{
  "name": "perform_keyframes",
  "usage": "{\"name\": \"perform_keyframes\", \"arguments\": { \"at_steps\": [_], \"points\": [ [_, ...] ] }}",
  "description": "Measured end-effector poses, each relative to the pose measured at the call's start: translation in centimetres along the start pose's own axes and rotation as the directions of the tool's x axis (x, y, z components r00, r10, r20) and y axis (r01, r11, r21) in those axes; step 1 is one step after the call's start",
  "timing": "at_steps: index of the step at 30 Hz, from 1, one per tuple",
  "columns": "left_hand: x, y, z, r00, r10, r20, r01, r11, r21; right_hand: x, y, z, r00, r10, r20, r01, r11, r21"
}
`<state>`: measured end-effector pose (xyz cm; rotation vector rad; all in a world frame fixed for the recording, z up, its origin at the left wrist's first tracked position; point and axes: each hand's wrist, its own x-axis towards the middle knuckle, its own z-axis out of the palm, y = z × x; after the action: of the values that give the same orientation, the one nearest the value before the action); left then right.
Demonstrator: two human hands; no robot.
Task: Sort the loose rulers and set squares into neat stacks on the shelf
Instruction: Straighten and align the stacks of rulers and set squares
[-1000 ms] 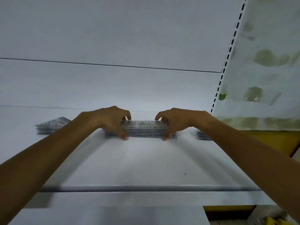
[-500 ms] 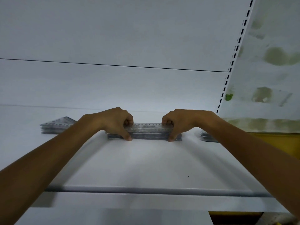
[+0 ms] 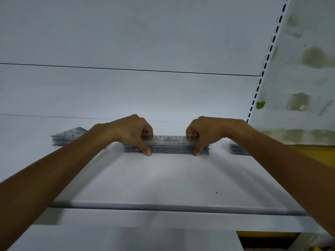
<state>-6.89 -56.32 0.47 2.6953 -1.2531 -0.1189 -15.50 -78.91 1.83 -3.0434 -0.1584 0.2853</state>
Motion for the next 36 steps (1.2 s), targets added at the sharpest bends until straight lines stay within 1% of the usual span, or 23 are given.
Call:
{"name": "perform_keyframes", "arguments": {
  "at_steps": [5,11,16,21,27,34,36],
  "points": [
    [-0.5,-0.7,-0.3,0.999,-0.033,0.003,0.033,0.998,0.056,0.2,-0.2,-0.2,0.999,0.009,0.034,-0.009,1.000,-0.008],
    [-0.5,-0.4,-0.4,0.999,-0.038,0.006,0.037,0.998,0.057,0.9,-0.4,0.0,0.999,-0.038,-0.022,0.037,0.998,-0.045],
    [-0.5,-0.4,-0.5,0.999,-0.052,-0.001,0.052,0.995,0.080,1.0,-1.0,-0.5,1.000,-0.025,0.006,0.025,0.995,-0.101],
    [-0.1,-0.1,-0.2,0.999,-0.051,0.010,0.051,0.996,0.068,1.0,-1.3,-0.2,0.999,0.045,0.029,-0.043,0.997,-0.058],
    [0.1,-0.1,0.0,0.999,-0.046,-0.015,0.046,0.997,0.058,1.1,-1.2,0.0,1.000,0.002,0.016,-0.001,0.998,-0.062],
    [-0.5,0.2,0.4,0.996,-0.080,0.026,0.079,0.997,0.023,0.4,-1.7,-0.1,0.996,0.073,0.056,-0.073,0.997,-0.003],
    [-1.2,0.3,0.6,0.993,-0.112,-0.022,0.112,0.994,0.001,-0.3,-1.4,0.0,0.994,0.102,0.032,-0.103,0.994,0.042]
  ]
}}
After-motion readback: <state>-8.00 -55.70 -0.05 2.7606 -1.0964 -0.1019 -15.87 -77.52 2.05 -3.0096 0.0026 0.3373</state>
